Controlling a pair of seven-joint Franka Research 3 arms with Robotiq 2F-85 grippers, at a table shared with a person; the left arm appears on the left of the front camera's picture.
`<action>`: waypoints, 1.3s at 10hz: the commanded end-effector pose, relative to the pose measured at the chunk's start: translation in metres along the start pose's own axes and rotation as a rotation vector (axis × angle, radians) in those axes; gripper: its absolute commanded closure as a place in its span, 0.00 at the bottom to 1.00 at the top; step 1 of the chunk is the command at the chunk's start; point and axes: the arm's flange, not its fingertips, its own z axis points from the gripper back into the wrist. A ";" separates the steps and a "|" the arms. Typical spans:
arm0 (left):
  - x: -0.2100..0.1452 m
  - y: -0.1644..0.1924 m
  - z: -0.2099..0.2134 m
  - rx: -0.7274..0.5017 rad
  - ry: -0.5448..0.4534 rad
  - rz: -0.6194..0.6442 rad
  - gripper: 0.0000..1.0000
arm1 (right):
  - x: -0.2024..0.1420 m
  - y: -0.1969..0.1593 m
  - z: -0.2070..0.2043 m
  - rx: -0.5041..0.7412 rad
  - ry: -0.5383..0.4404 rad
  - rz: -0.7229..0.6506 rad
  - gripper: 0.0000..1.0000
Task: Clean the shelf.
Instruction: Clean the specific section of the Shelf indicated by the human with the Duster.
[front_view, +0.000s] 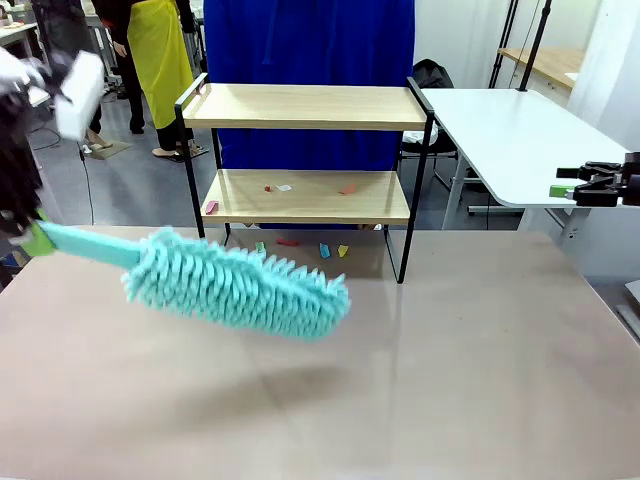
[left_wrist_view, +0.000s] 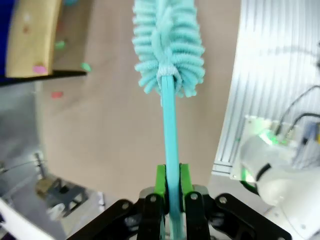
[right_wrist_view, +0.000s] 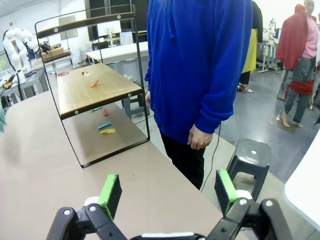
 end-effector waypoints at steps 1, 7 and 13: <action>-0.003 0.012 -0.024 -0.041 0.090 -0.052 0.87 | 0.004 0.001 -0.001 0.002 -0.002 0.007 0.00; 0.001 0.015 -0.045 -0.077 0.104 -0.019 0.87 | 0.004 0.001 -0.001 0.002 -0.002 0.007 0.00; 0.001 0.015 -0.045 -0.077 0.104 -0.019 0.87 | 0.004 0.001 -0.001 0.002 -0.002 0.007 0.00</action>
